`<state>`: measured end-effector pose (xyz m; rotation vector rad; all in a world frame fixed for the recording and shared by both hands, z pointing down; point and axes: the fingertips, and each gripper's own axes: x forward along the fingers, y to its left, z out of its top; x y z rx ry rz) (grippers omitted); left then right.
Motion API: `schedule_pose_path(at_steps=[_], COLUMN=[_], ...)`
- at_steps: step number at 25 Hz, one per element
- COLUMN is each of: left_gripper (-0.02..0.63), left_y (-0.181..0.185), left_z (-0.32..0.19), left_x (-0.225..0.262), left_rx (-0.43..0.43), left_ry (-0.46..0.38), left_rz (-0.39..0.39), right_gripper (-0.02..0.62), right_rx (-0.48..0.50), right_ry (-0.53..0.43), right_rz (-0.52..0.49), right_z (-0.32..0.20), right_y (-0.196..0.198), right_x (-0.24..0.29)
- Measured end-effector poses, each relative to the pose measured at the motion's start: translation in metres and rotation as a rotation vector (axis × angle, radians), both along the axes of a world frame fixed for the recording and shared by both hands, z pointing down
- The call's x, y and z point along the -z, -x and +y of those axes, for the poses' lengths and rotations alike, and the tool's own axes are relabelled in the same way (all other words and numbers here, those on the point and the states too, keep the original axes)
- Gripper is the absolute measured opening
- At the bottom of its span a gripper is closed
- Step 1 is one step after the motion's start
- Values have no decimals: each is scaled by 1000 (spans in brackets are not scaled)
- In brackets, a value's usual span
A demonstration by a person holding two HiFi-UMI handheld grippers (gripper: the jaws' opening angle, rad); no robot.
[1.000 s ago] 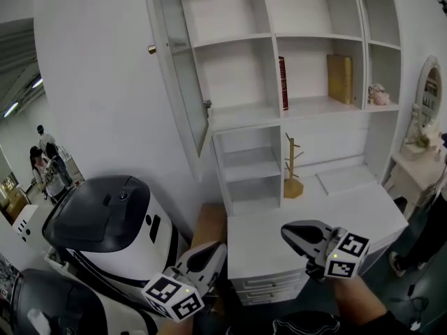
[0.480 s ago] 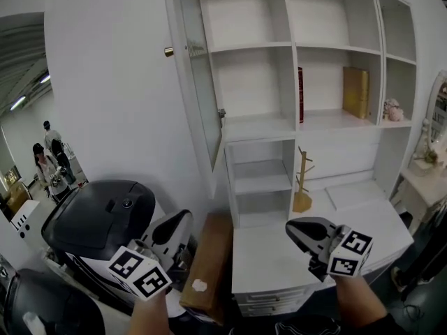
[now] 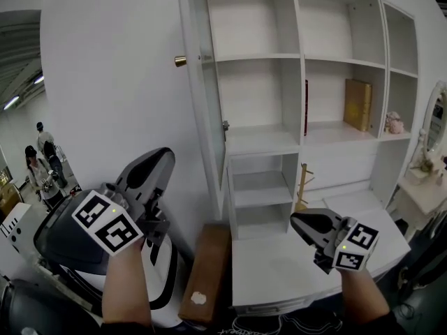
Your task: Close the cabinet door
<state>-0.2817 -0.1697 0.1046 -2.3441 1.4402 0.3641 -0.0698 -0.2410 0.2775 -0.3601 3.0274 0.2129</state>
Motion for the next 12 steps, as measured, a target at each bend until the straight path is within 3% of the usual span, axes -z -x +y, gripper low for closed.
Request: schedule_pose_path(at_steps=[6,12], left_gripper=[3,84], left_y=[9,4], left_z=[-12,-25], left_x=[58,110], left_rx=[-84,-327], left_ry=[-118,-168], left_rz=[-12,79], right_gripper=[5,5], right_rx=[-14,-35], right_ry=[-8,2], right_rz=[45,83], right_z=[0,-8], right_y=[4,4], right_x=[-8,-7])
